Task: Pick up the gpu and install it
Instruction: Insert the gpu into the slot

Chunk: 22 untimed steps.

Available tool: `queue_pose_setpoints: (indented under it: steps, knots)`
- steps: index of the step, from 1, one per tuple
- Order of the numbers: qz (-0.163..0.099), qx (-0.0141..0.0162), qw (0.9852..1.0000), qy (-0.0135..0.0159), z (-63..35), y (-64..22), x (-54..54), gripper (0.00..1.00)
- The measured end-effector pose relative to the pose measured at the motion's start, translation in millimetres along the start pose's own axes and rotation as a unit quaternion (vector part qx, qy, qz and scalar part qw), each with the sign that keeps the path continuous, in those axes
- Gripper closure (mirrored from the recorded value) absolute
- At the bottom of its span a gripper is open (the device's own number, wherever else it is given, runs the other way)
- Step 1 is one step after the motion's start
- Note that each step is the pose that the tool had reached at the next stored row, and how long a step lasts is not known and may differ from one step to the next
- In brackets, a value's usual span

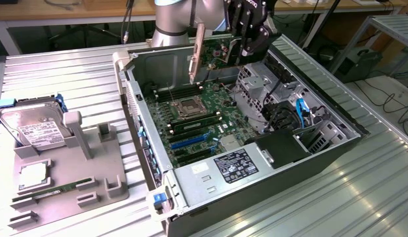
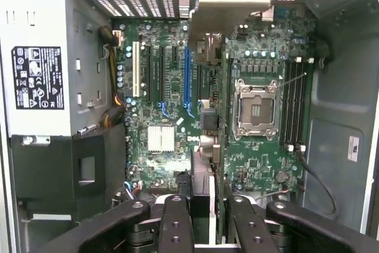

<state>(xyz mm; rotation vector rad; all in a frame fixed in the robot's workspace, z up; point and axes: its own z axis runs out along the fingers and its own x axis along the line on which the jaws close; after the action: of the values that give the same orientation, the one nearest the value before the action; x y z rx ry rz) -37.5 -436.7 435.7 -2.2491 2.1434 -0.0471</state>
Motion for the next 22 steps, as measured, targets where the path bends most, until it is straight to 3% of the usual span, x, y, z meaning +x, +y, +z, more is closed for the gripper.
queue_pose_setpoints:
  steps: [7, 11, 15, 22]
  knots:
    - [-0.04, -0.0001, 0.9992, -0.0018, 0.8, 0.4, 0.1, 0.72]
    - [-0.04, -0.0001, 0.9992, -0.0018, 4.9, 0.6, 0.1, 0.72]
    - [-0.04, 0.0027, 0.9992, -0.0009, 10.3, 0.9, 0.1, 0.72]
    - [-0.04, 0.0028, 0.9992, -0.0008, 15.8, 1.2, 0.1, 0.72]
